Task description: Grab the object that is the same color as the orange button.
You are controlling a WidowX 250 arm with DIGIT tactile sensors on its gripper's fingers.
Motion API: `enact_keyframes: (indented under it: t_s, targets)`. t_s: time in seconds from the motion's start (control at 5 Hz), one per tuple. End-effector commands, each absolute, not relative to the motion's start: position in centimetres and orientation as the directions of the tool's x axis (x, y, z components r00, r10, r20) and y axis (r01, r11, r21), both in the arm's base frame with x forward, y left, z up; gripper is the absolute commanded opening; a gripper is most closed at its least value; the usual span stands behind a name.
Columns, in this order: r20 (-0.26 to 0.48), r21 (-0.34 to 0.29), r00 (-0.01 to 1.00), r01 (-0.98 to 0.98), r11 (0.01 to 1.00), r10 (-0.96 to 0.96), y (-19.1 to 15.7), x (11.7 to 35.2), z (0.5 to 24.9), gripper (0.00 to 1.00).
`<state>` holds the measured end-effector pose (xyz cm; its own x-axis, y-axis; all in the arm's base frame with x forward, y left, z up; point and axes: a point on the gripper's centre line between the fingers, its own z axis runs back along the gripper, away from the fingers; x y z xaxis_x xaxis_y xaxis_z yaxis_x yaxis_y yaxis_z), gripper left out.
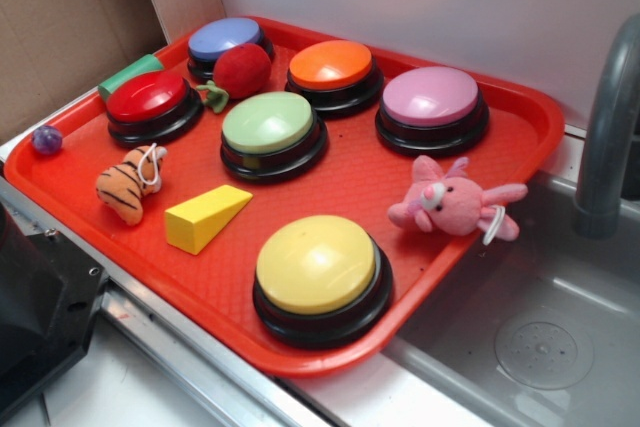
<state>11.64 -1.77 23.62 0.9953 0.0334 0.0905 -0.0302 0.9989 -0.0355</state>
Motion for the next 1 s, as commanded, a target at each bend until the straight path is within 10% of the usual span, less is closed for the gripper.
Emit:
enact_keyframes:
  t_s: [0.0, 0.8]
  targets:
    - [0.091, -0.035, 0.995, -0.03, 0.999, 0.033, -1.8, 11.6, 23.6, 1.0]
    - [0.153, -0.054, 0.985, -0.069, 0.996, 0.076, 4.0, 13.4, 14.0, 1.0]
